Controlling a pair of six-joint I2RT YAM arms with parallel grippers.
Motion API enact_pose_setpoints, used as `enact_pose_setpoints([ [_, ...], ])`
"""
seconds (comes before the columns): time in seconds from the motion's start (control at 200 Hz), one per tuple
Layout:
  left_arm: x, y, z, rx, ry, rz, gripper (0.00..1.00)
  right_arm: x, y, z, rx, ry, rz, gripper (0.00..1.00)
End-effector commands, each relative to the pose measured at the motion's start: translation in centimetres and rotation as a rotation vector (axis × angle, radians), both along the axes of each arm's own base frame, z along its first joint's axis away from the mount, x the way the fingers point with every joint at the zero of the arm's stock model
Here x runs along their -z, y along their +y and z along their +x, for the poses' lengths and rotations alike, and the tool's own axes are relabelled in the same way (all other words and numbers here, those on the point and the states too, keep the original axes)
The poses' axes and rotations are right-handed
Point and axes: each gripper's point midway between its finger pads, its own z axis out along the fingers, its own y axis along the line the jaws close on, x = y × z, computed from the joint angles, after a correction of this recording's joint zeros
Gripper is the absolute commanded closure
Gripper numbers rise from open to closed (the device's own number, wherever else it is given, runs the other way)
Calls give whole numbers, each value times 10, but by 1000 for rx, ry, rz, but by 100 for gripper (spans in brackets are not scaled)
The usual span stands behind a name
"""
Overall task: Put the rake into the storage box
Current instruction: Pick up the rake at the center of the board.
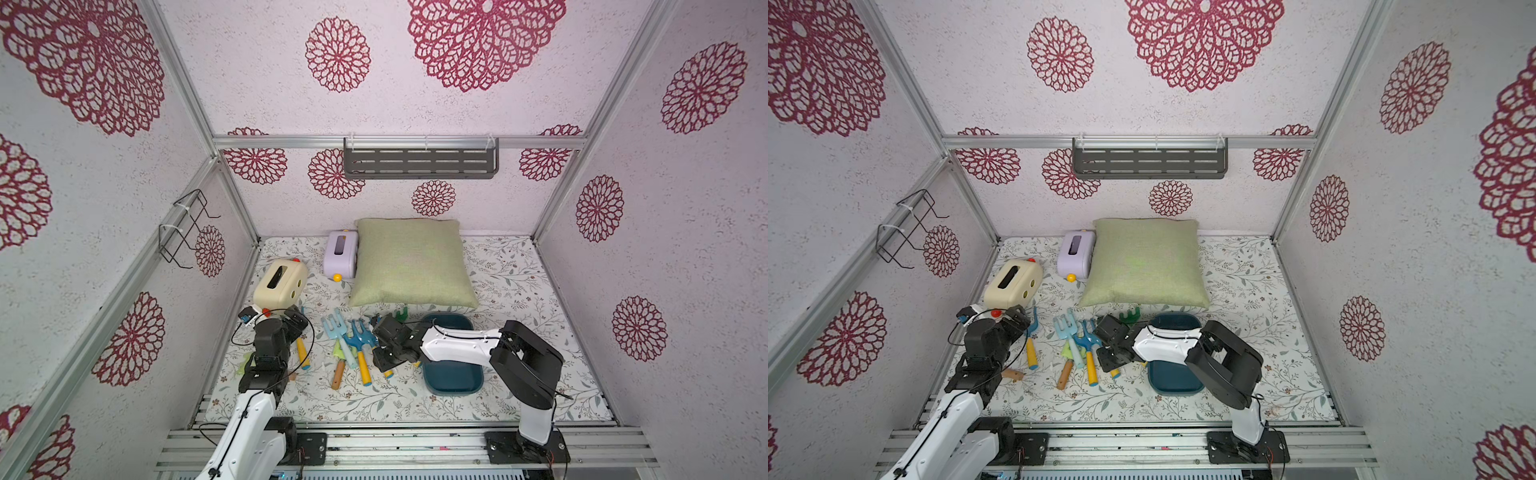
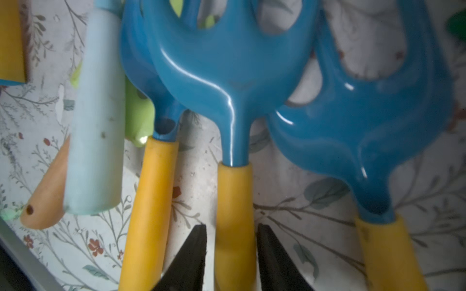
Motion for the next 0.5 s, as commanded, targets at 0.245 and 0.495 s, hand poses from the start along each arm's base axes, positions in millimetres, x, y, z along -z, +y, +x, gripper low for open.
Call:
enact_pose_setpoints([
  [0.245, -4, 1, 0, 2, -25, -6, 3, -31, -5, 7, 37, -97, -25, 80],
  [0.495, -14, -1, -6, 6, -70, -10, 3, -106, -5, 10, 75, -199, 179, 83],
])
